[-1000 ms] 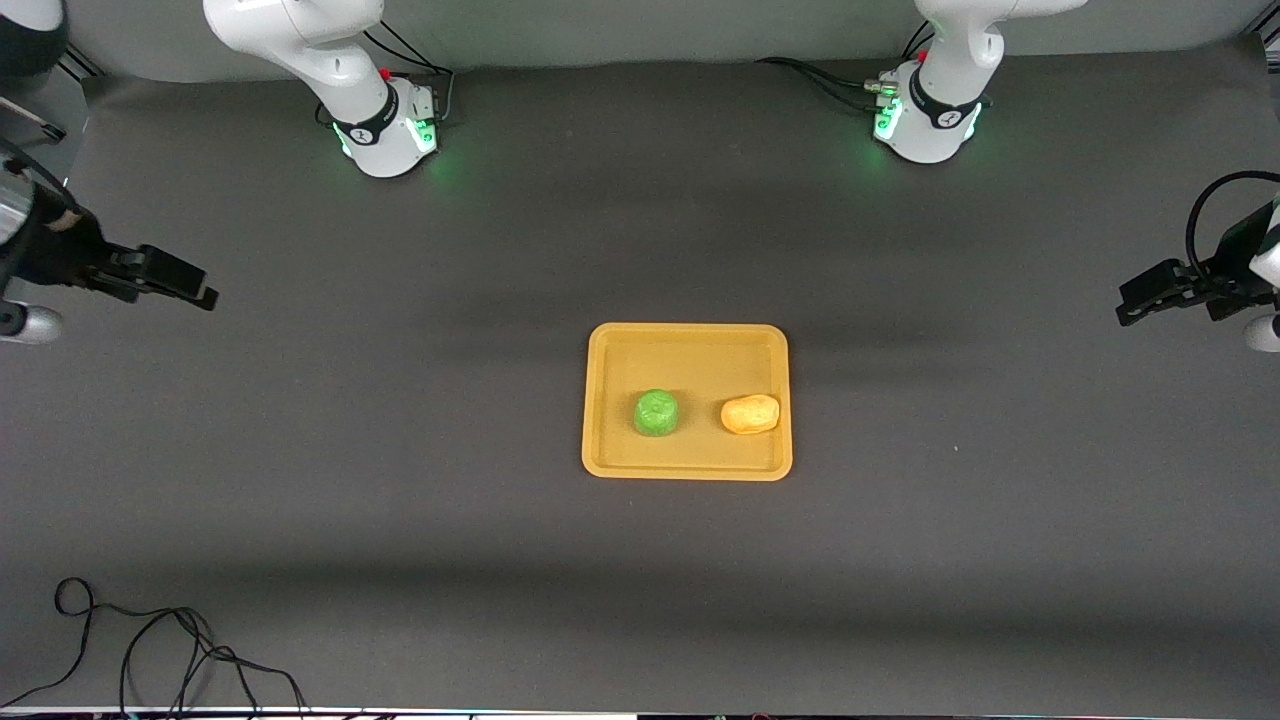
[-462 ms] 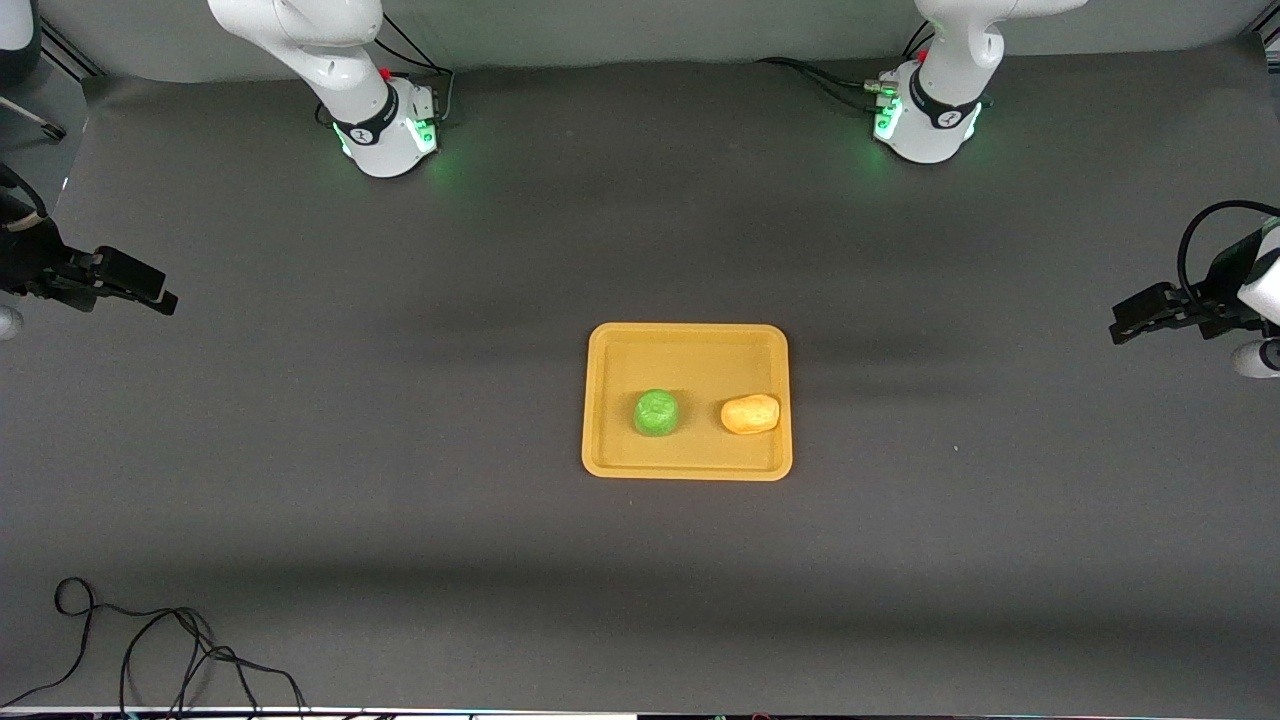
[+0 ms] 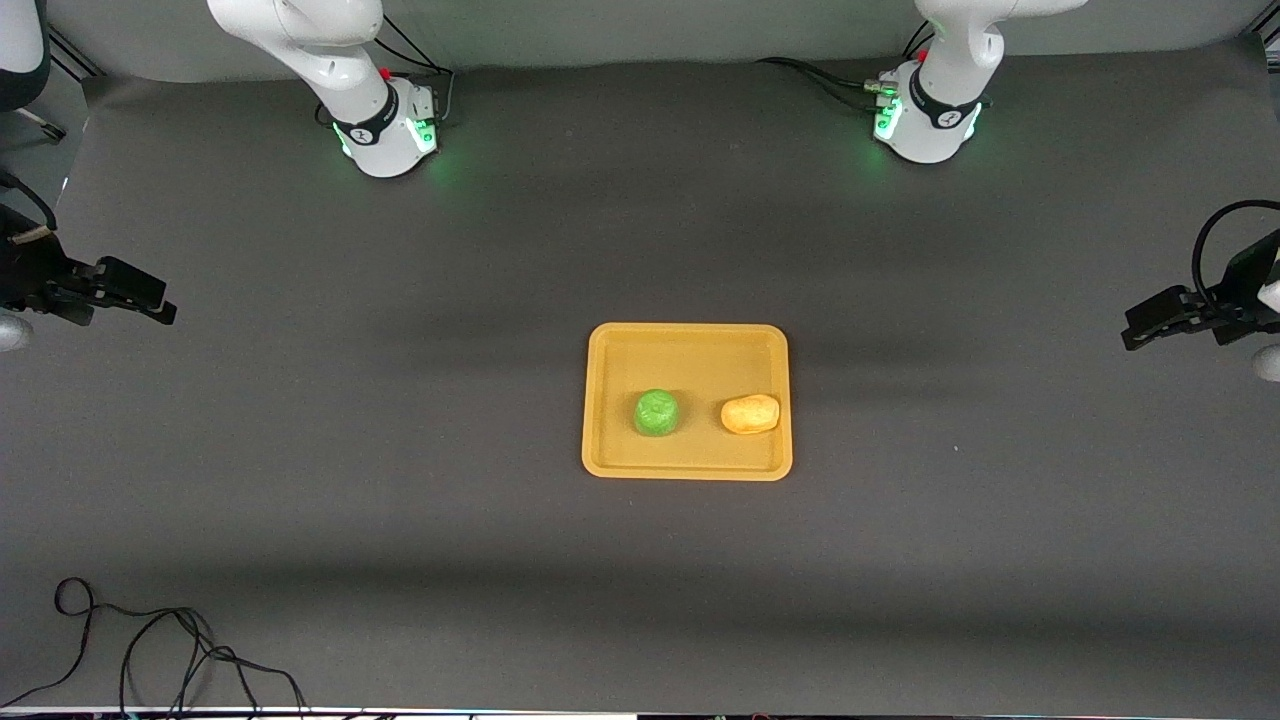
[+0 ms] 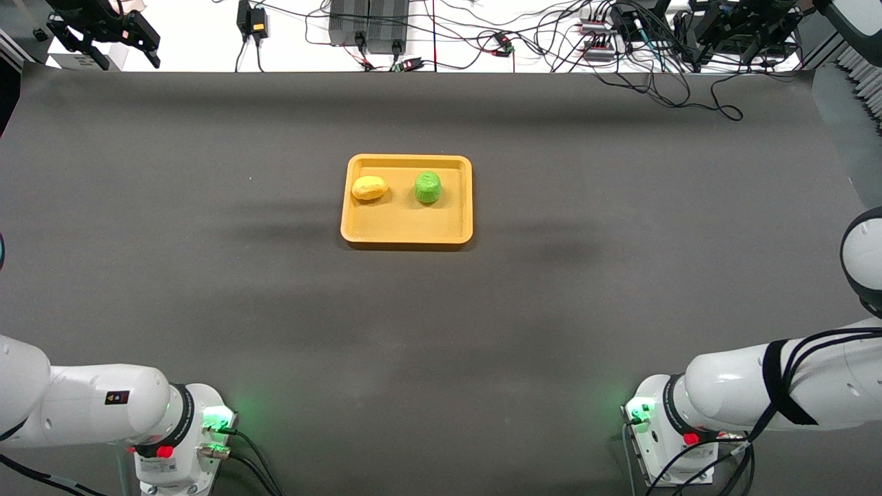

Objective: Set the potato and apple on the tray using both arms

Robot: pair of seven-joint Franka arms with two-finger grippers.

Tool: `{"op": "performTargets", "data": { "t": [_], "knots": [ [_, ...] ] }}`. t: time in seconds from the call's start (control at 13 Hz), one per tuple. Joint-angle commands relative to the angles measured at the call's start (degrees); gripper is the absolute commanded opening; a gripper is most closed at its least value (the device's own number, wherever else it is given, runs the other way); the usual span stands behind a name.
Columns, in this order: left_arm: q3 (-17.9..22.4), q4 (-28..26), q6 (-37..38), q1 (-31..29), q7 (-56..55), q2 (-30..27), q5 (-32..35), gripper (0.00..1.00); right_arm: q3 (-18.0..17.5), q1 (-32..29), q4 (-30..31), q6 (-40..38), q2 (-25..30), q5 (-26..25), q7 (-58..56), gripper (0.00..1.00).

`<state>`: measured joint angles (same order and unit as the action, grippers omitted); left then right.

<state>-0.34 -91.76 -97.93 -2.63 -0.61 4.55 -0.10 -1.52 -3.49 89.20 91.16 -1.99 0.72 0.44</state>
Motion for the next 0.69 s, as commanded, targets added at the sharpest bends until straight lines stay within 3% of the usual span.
{"op": "performTargets", "data": {
  "t": [0.0,0.62],
  "knots": [
    [0.2,1.1,0.1,0.3,0.5,0.5,-0.4,1.00,3.1,2.8,-0.3,0.1,0.1,-0.5,-1.0,1.00],
    [0.2,0.4,0.5,-0.3,0.5,0.3,-0.5,0.99,3.1,2.8,-1.2,-2.4,0.2,-0.5,-1.0,1.00]
  ]
}}
